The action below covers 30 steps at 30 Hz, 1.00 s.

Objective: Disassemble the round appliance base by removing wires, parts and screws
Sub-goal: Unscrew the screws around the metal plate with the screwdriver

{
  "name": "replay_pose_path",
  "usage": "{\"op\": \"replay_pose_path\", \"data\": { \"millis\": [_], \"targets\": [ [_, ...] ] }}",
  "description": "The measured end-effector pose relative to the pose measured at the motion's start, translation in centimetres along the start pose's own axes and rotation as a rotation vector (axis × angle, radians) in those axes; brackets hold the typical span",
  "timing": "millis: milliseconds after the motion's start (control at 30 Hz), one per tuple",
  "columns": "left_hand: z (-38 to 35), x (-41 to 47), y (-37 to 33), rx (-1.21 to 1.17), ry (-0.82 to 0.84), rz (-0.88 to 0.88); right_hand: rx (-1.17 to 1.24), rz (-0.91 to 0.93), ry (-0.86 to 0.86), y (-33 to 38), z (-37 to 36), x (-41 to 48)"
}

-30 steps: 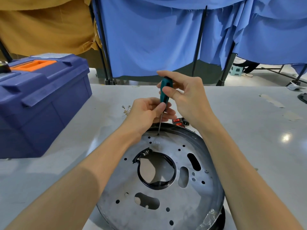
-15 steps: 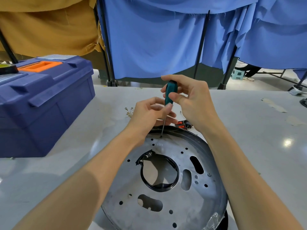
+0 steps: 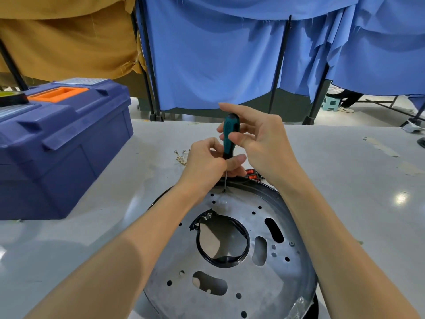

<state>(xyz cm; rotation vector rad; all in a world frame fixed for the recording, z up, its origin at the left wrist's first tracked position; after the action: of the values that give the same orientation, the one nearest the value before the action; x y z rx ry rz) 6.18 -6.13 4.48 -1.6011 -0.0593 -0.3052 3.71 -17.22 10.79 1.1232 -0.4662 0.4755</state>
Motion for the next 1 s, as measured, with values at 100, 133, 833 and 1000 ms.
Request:
{"op": "replay_pose_path", "data": {
  "millis": [100,133,833,1000],
  "targets": [
    [-0.1,0.0,0.0,-0.034,0.08,0.014,0.027,-0.01,-0.001,-0.3,0.2,0.0],
    [-0.2,0.0,0.0,-0.024,0.104,0.021,0.045,-0.023,-0.006,-0.5,0.3,0.0],
    [0.4,0.1,0.1,0.049,0.071,-0.017,0.061,-0.011,-0.027,-0.2,-0.1,-0.1],
    [0.8,0.1,0.3,0.002,-0.017,-0.013,-0.03,-0.014,-0.064,-0.3,0.3,0.1]
  ]
}}
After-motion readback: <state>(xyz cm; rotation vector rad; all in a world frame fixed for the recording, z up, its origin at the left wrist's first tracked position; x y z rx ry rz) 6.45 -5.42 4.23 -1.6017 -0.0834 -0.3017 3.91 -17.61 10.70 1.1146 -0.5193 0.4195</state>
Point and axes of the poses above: each hand's wrist, its own x-axis towards the middle knuckle, its own z-axis out of the back of the hand, y = z × x, the point moved 6 cm from there along x, towards the middle knuckle
